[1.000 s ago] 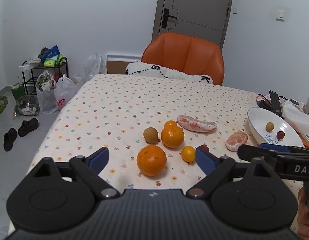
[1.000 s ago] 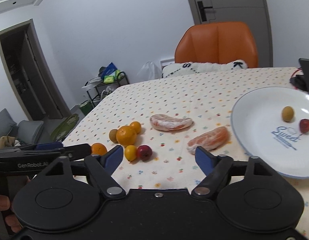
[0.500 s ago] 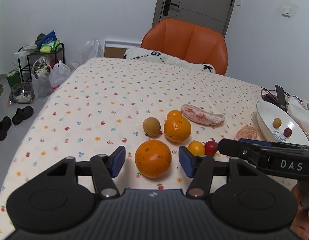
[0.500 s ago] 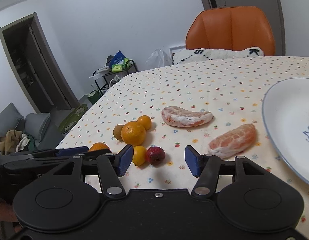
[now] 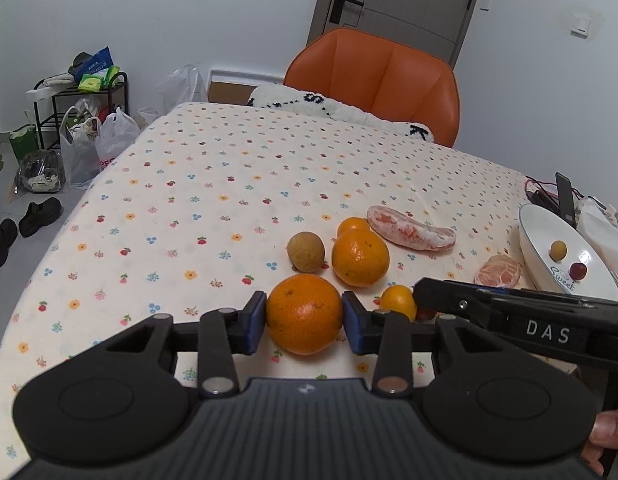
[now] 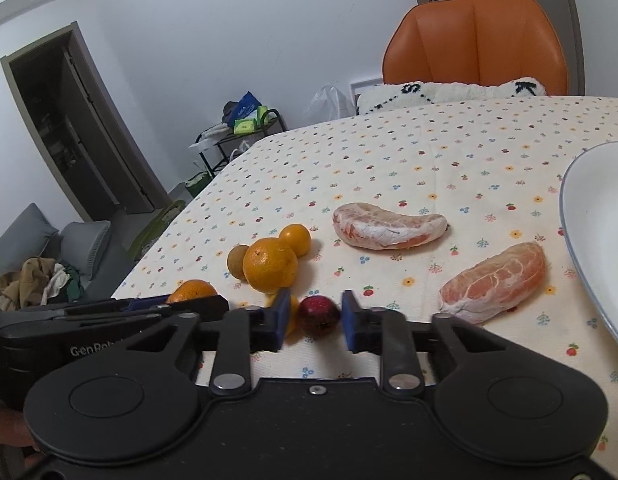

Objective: Organize fruits
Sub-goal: 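Close left tool on large orange while right tool closes on red plum, then carry orange and plum over the white plate and open both tools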

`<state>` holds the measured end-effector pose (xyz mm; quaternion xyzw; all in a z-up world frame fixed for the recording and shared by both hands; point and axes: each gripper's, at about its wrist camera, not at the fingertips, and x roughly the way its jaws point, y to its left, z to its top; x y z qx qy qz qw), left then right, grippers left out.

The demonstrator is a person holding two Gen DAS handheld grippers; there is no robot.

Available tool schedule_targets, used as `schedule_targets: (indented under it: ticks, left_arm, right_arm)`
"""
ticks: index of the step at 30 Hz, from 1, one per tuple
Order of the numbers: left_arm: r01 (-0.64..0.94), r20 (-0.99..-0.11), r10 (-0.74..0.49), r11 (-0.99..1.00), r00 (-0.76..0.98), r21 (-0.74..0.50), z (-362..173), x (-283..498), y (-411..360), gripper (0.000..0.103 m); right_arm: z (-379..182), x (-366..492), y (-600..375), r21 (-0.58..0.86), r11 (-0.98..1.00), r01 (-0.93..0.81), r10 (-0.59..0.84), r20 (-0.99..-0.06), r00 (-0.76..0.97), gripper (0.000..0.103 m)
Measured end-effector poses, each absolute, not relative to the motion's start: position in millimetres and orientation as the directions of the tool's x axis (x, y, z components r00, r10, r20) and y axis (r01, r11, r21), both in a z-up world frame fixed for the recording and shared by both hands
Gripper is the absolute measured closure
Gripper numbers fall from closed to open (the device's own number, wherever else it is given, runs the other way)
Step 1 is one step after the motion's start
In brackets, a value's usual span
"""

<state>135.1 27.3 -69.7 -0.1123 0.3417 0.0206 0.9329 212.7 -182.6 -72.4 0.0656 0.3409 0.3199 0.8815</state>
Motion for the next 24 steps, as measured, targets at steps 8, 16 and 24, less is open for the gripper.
schedule_targets:
  ticks: [8,16,24]
  left_arm:
    - [-0.099,-0.619,-0.042,0.977,0.784,-0.192,-58.2,131.4,19.2,0.064]
    - [-0.072,-0.589,-0.052,0.98,0.806,-0.185,-44.5,128.3,4.5,0.064]
    - [-0.024,-0.565,-0.089,0.981,0.821,-0.191,-35.8,127.6,-19.0,0.064]
  right_arm:
    - [-66.2,204.8,-193.3,0.346,0.78,-0.521,0.62,-0.536,0.573,0.082]
    - [-52.7,196.1,-211.1,0.334,0.795,-0.507,0.605,-0.508,0.613,0.082]
    - [-43.4,188.2,-238.3,0.311,0.83,-0.462,0.557,-0.495,0.667,0.082]
